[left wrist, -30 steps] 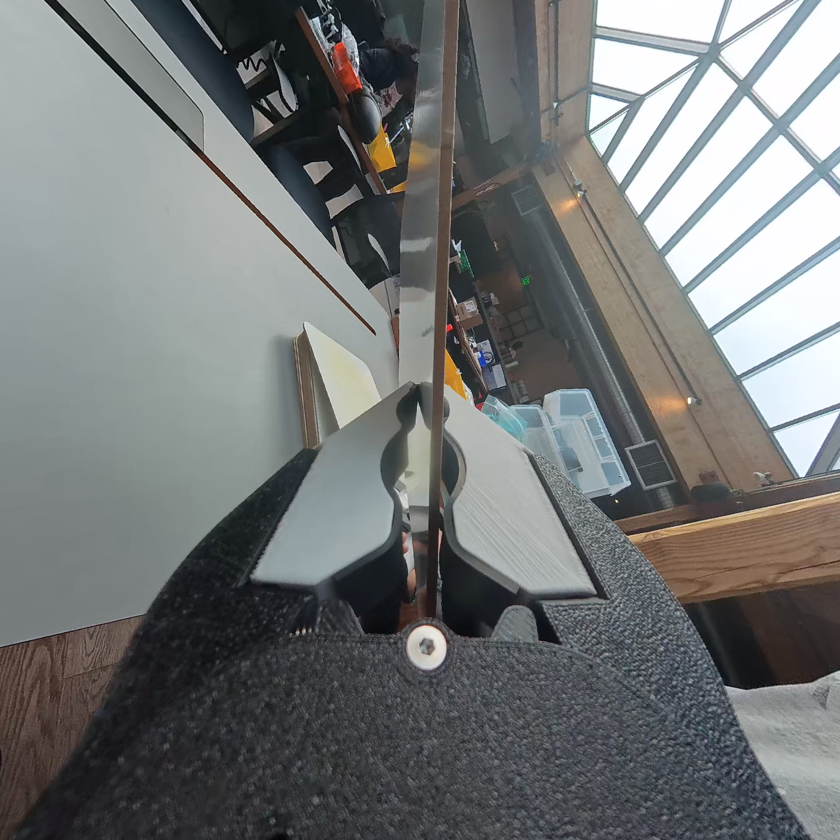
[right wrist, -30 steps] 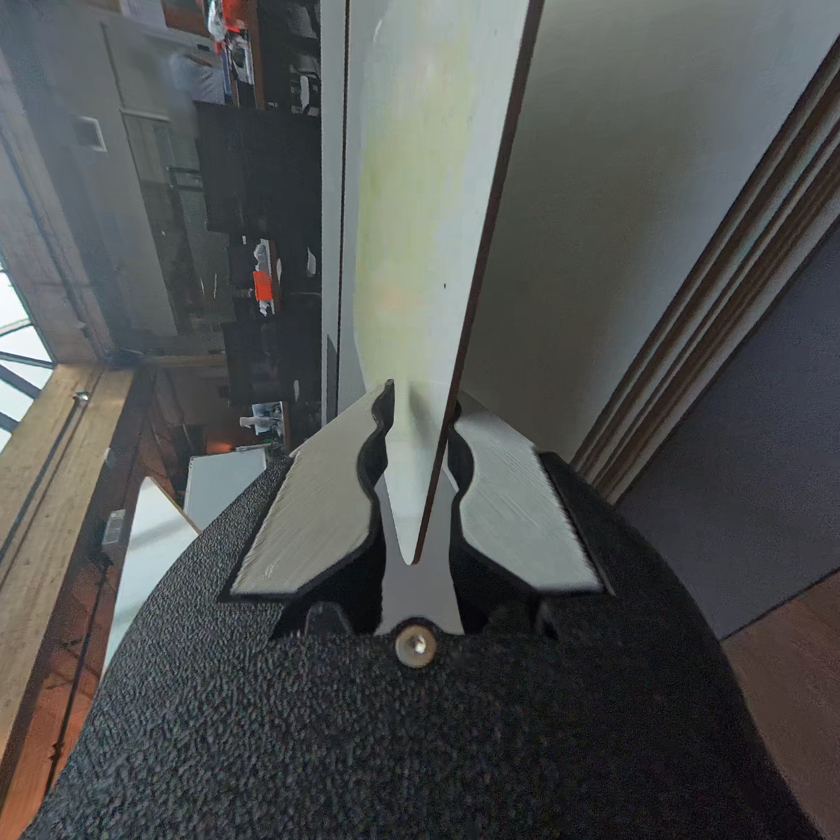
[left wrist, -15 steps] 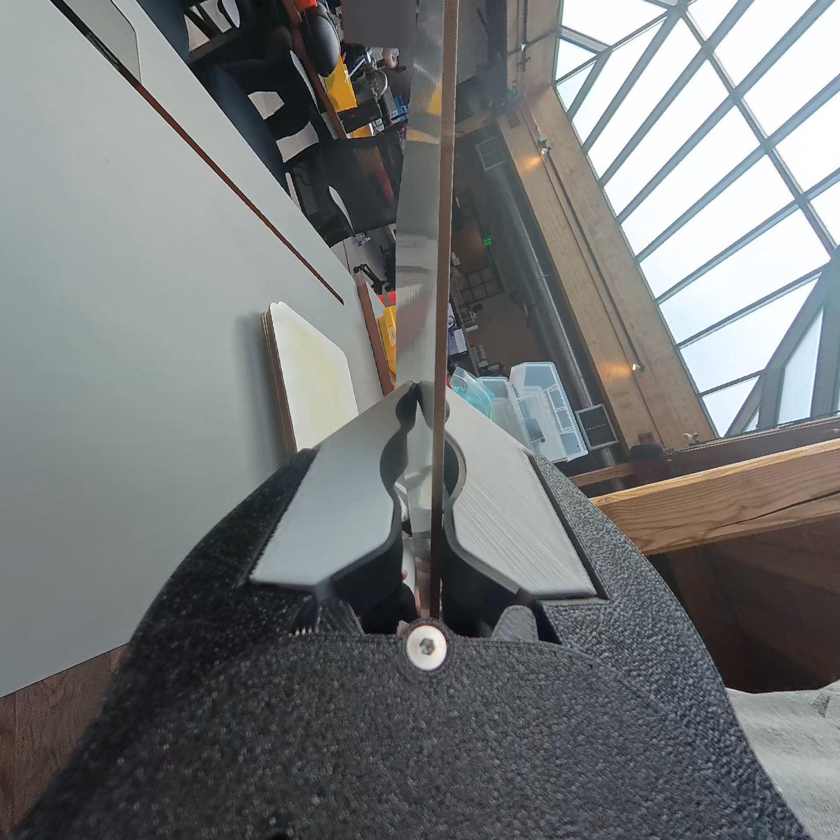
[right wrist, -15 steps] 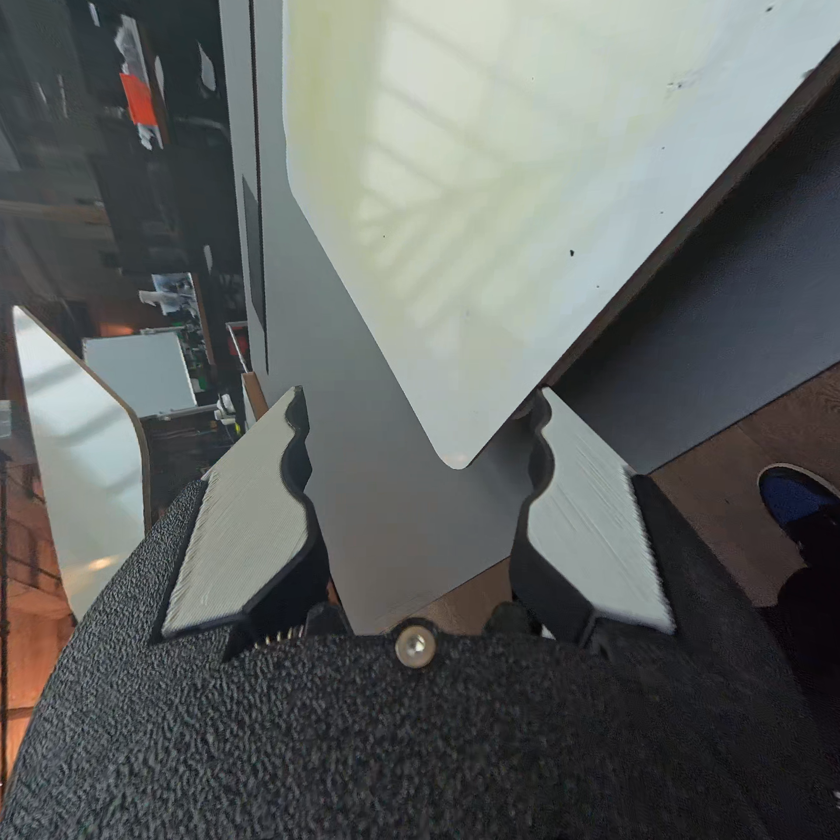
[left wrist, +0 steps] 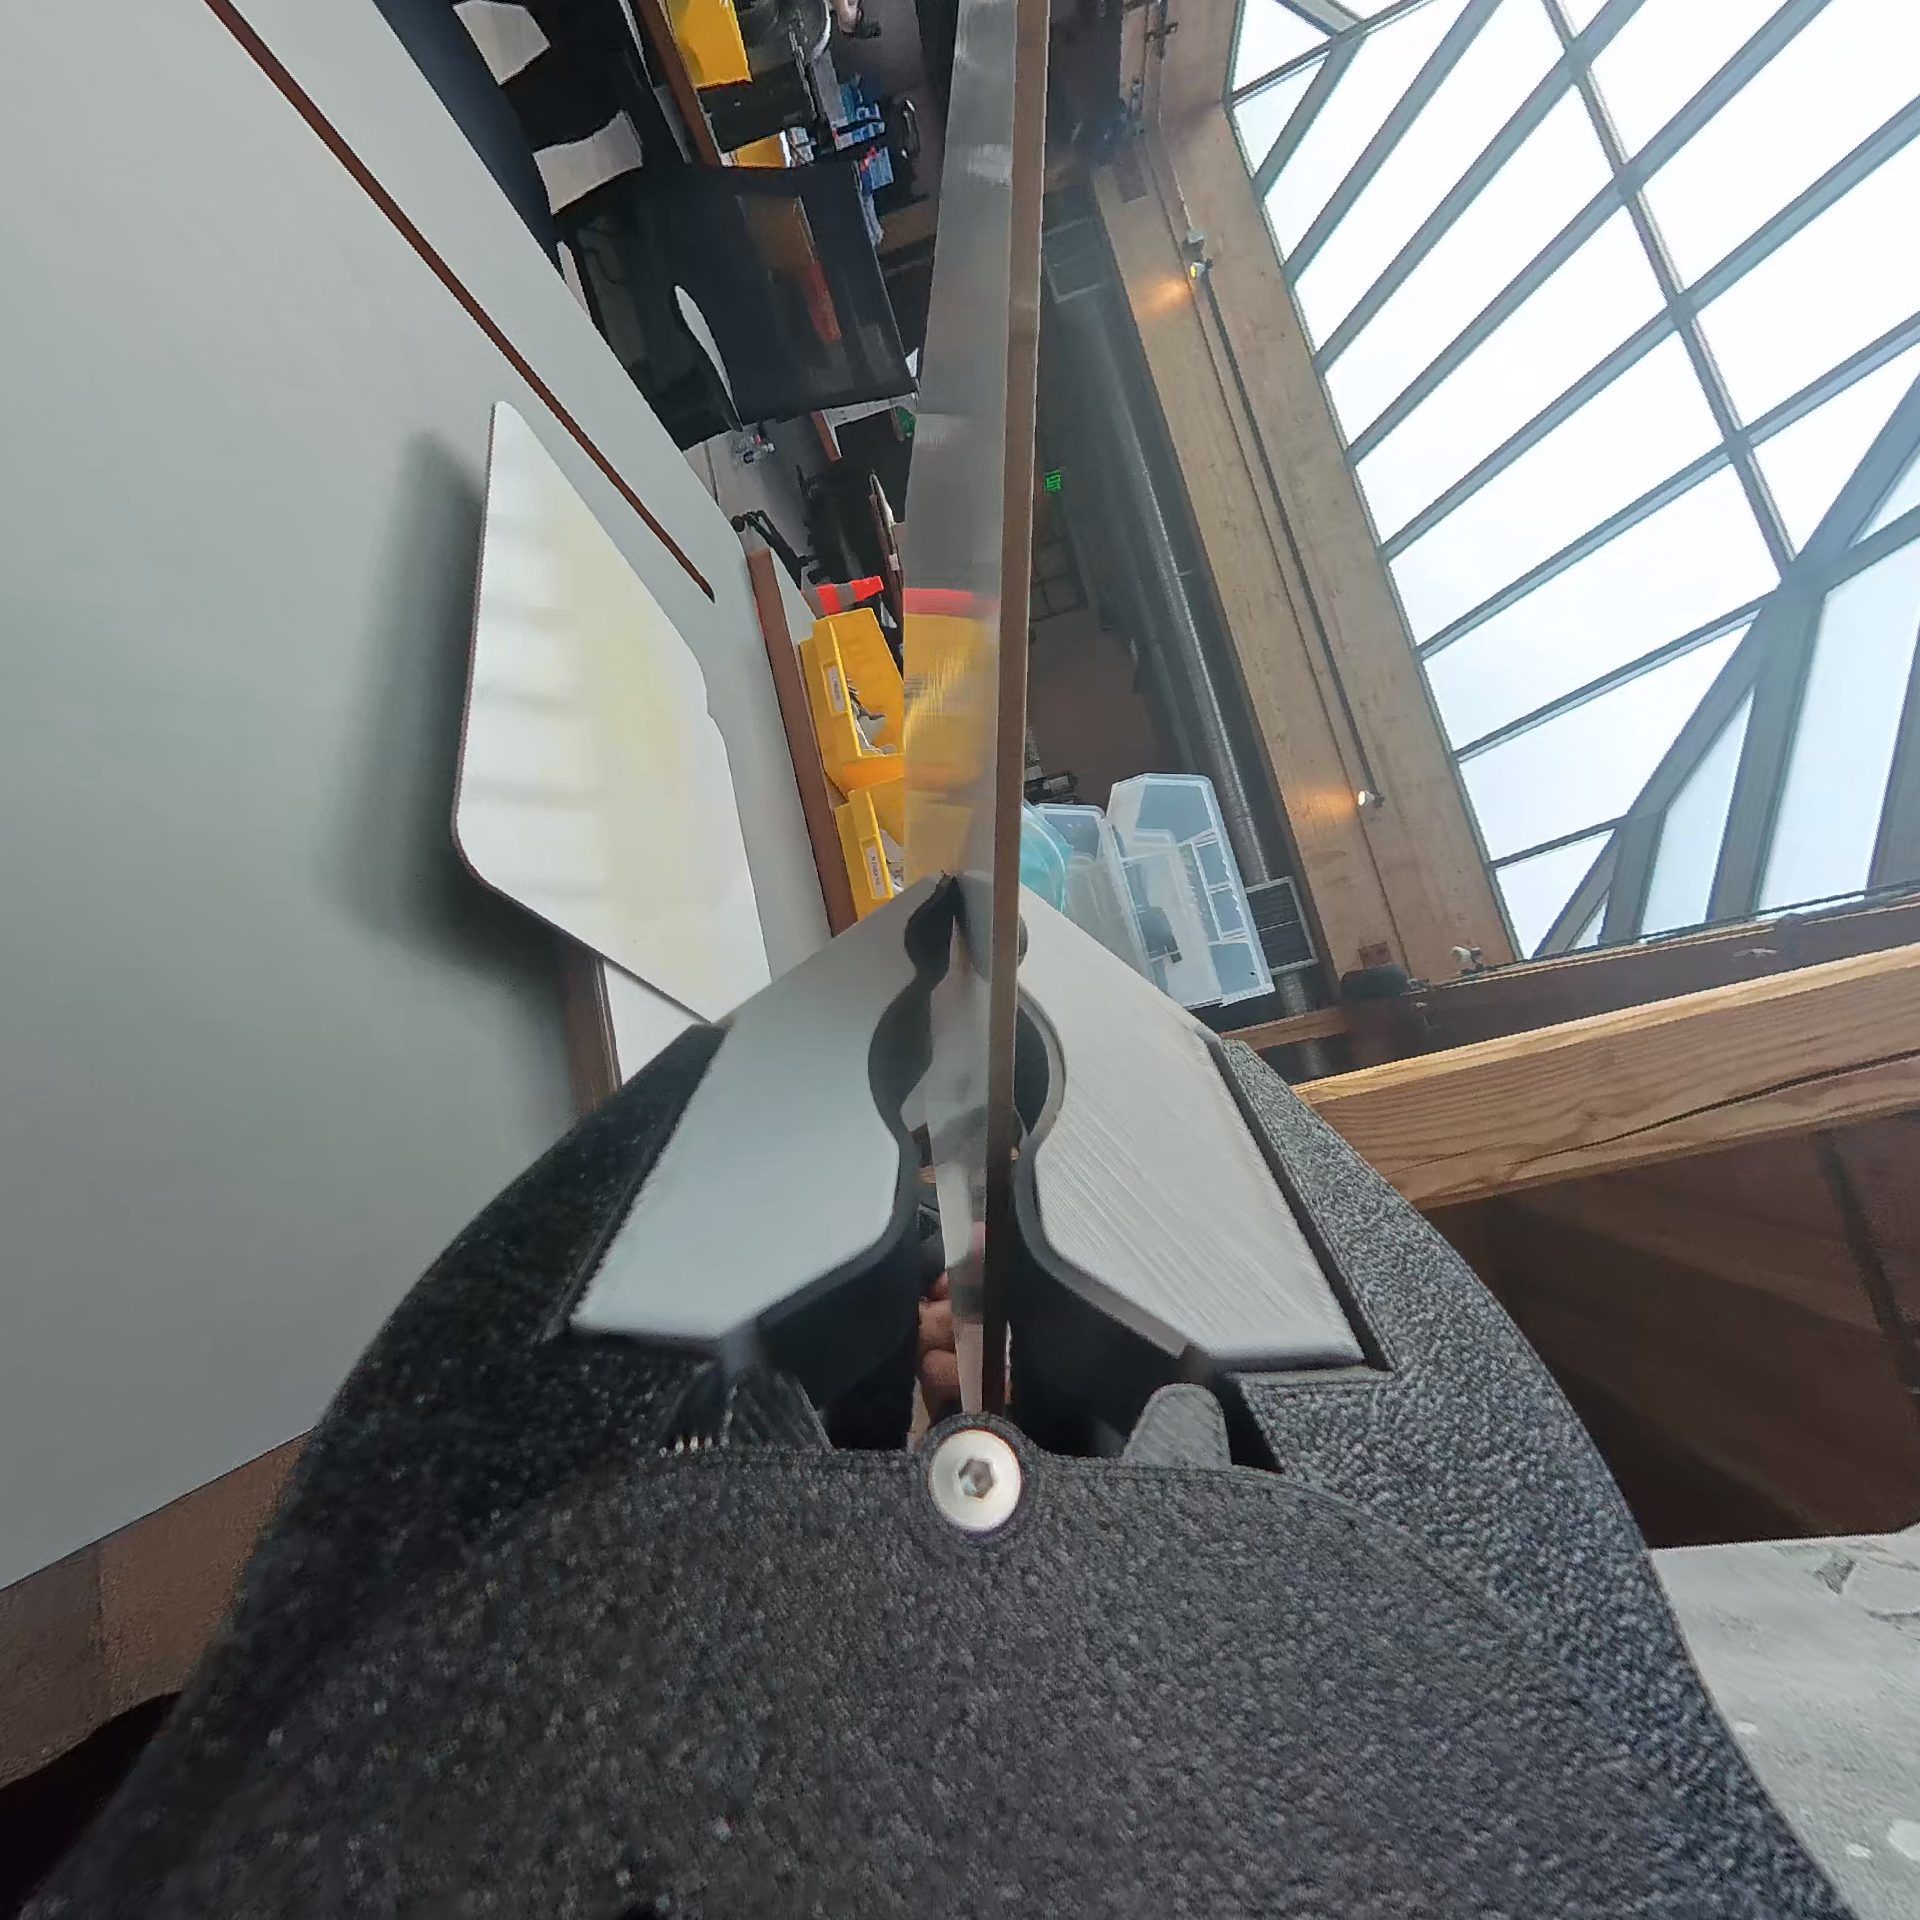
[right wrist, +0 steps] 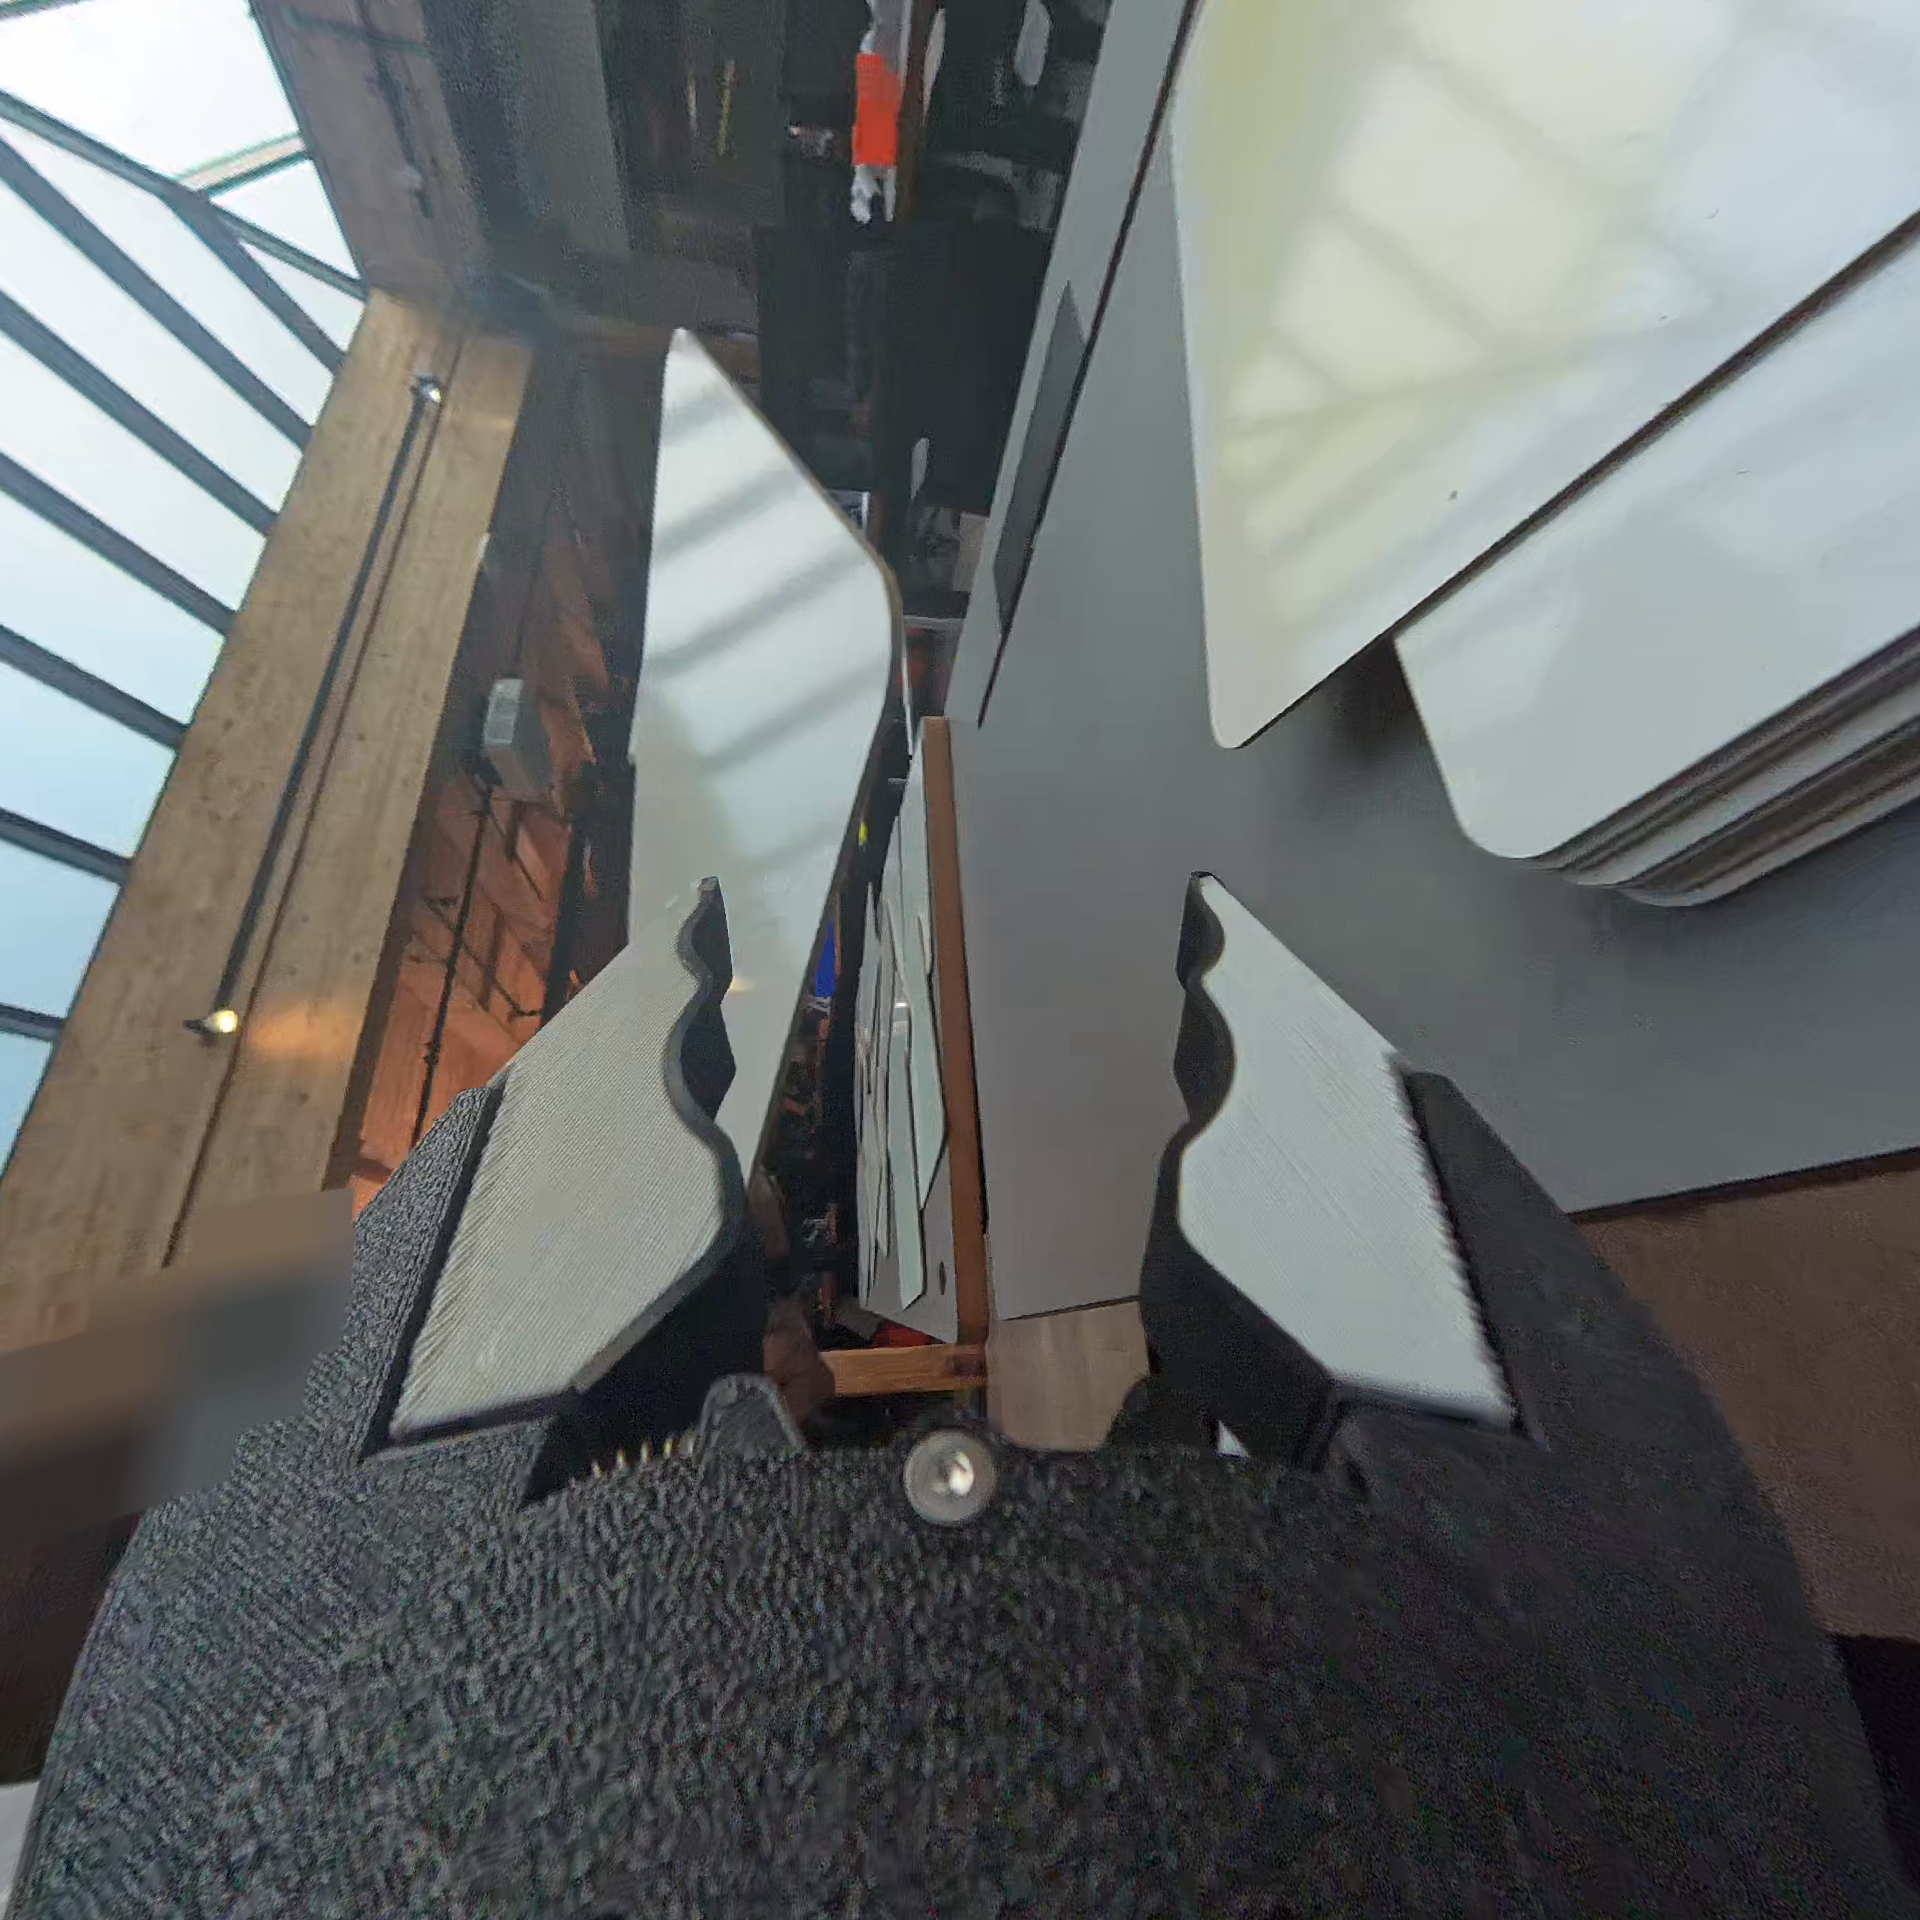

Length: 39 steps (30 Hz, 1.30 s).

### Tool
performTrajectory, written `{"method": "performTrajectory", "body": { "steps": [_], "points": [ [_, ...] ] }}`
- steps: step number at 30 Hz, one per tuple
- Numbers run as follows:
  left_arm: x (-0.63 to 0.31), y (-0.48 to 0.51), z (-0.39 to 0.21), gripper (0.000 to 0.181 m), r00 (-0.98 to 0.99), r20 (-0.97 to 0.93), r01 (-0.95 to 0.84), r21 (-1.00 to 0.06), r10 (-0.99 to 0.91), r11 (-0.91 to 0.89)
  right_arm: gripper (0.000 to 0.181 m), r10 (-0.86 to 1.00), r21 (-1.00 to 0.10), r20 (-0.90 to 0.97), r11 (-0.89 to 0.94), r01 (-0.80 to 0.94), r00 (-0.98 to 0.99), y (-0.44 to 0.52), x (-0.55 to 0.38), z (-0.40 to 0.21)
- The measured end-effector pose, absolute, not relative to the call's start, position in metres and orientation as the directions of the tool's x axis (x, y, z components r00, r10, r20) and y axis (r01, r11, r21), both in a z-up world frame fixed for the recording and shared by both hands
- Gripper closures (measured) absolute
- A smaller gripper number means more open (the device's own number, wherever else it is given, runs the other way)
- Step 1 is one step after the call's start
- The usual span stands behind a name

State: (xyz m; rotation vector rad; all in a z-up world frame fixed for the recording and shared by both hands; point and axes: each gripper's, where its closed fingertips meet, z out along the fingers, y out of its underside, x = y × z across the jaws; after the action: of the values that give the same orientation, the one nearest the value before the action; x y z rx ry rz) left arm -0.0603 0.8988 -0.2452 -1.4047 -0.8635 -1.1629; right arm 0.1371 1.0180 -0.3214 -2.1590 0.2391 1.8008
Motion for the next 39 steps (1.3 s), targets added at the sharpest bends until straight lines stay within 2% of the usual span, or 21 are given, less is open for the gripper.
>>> {"method": "performTrajectory", "body": {
  "steps": [2, 4, 7, 8, 9, 16, 19, 21, 23, 25, 33, 39],
  "points": [
    [-0.050, 0.909, -0.247, 0.179, 0.230, 0.968, 0.955, -0.245, -0.102, -0.170, 0.093, 0.104, -0.127, -0.990, -0.954, -0.272, 0.100, 1.005, 0.119, -0.292],
    [-0.036, 0.920, -0.246, 0.178, 0.195, 0.974, 0.963, -0.213, -0.117, -0.167, 0.102, 0.121, -0.129, -0.992, -0.964, -0.232, 0.048, 0.999, 0.104, -0.271],
    [-0.010, 0.941, -0.242, 0.178, 0.181, 0.972, 0.964, -0.205, -0.147, -0.168, 0.146, 0.139, -0.145, -0.989, -0.956, -0.254, 0.041, 1.018, 0.100, -0.258],
    [-0.003, 0.948, -0.241, 0.179, 0.185, 0.970, 0.963, -0.211, -0.155, -0.168, 0.174, 0.154, -0.162, -0.987, -0.950, -0.268, 0.053, 1.030, 0.106, -0.258],
    [0.005, 0.956, -0.239, 0.177, 0.205, 0.965, 0.958, -0.232, -0.162, -0.170, 0.177, 0.183, -0.175, -0.983, -0.949, -0.262, -0.006, 1.040, 0.112, -0.248],
    [0.045, 1.007, -0.247, 0.158, 0.359, 0.923, 0.912, -0.378, -0.137, -0.160, 0.179, 0.203, -0.199, -0.975, -0.979, -0.052, -0.095, 1.115, 0.158, -0.237],
    [0.030, 1.023, -0.267, 0.143, 0.472, 0.881, 0.877, -0.467, 0.016, -0.113, 0.180, 0.172, -0.172, -0.979, -0.985, -0.010, -0.106, 1.158, 0.180, -0.238],
    [0.011, 1.026, -0.285, 0.130, 0.605, 0.777, 0.796, -0.595, 0.171, -0.114, 0.180, 0.154, -0.158, -0.983, -0.987, 0.031, -0.101, 1.183, 0.190, -0.240],
    [-0.002, 1.032, -0.292, 0.129, 0.700, 0.664, 0.710, -0.688, 0.263, -0.151, 0.180, 0.120, -0.124, -0.991, -0.990, 0.073, -0.055, 1.204, 0.193, -0.250],
    [-0.010, 1.041, -0.291, 0.127, 0.755, 0.592, 0.649, -0.736, 0.283, -0.191, 0.180, 0.101, -0.102, -0.995, -0.989, 0.106, -0.011, 1.222, 0.191, -0.265],
    [-0.047, 1.090, -0.299, 0.126, 0.806, 0.502, 0.584, -0.760, 0.313, -0.284, 0.179, 0.052, -0.028, -0.994, -0.975, 0.220, 0.102, 1.263, 0.142, -0.331],
    [-0.079, 1.131, -0.321, 0.126, 0.839, 0.456, 0.542, -0.750, 0.298, -0.379, 0.179, 0.107, -0.030, -0.974, -0.936, 0.350, 0.201, 1.277, 0.095, -0.370]
  ]
}}
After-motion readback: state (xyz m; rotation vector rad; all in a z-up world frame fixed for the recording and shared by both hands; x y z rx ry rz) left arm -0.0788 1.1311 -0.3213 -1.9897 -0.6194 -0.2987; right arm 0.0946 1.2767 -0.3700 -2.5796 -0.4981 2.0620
